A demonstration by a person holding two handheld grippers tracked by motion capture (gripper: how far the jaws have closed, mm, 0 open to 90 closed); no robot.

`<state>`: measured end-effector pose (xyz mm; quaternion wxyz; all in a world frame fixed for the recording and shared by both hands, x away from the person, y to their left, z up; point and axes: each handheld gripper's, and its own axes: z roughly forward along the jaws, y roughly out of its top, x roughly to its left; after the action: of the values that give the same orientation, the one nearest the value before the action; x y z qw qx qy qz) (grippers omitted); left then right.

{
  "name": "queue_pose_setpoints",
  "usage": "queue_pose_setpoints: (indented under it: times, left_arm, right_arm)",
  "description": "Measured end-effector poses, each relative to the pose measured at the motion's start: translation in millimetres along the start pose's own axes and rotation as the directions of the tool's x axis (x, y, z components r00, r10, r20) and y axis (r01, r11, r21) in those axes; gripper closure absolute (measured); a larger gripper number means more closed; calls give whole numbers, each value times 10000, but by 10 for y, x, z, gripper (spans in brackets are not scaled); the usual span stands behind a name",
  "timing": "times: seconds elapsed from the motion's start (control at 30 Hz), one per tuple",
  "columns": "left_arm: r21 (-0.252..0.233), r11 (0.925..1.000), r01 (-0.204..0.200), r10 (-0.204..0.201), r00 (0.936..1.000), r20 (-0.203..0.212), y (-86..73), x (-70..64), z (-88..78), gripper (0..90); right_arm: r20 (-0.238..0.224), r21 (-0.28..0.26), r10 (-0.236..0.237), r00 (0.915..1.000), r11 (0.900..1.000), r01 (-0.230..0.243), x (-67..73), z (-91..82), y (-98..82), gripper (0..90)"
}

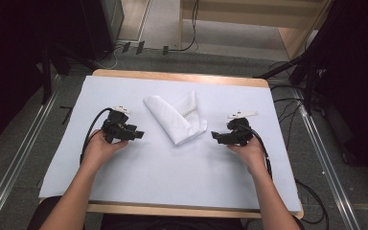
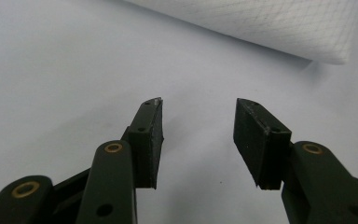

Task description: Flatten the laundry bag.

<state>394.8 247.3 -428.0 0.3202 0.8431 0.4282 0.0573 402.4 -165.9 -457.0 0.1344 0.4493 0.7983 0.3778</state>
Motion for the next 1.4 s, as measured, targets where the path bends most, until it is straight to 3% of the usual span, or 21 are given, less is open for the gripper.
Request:
queue_pose_setpoints:
  times: [0.1,0.23,0.3,0.43,0.73,1.17,1.4]
  left_arm:
    - [-42,9997,240,-239,9996,140,0,8,-6,544]
    - [91,9999,139,-139,9999,62,-13,5,-2,496]
    - [122,9995,296,-298,9993,208,-13,22,14,432]
    - [110,9994,337,-340,9988,346,-18,44,20,437]
    - [-124,9970,764,-756,9955,574,3,82,3,432]
    - [-74,9992,405,-401,9981,472,-14,76,-10,432]
    - [-140,9991,405,-398,9983,435,-16,72,-25,425]
  right_arm:
    - [-188,-344,126,9997,9993,-132,24,-20,13,189]
    - [-244,-417,-39,9997,9991,29,86,-19,12,171]
    - [-276,-447,-83,9996,9990,71,110,-11,11,234]
    - [-398,-544,64,9992,9985,-86,126,-11,17,321]
    - [-388,-337,36,9992,9994,-49,158,-35,19,386]
    - [-464,-214,73,9989,9997,-83,189,-28,34,433]
    - [-448,-221,121,9989,9997,-131,192,-41,42,442]
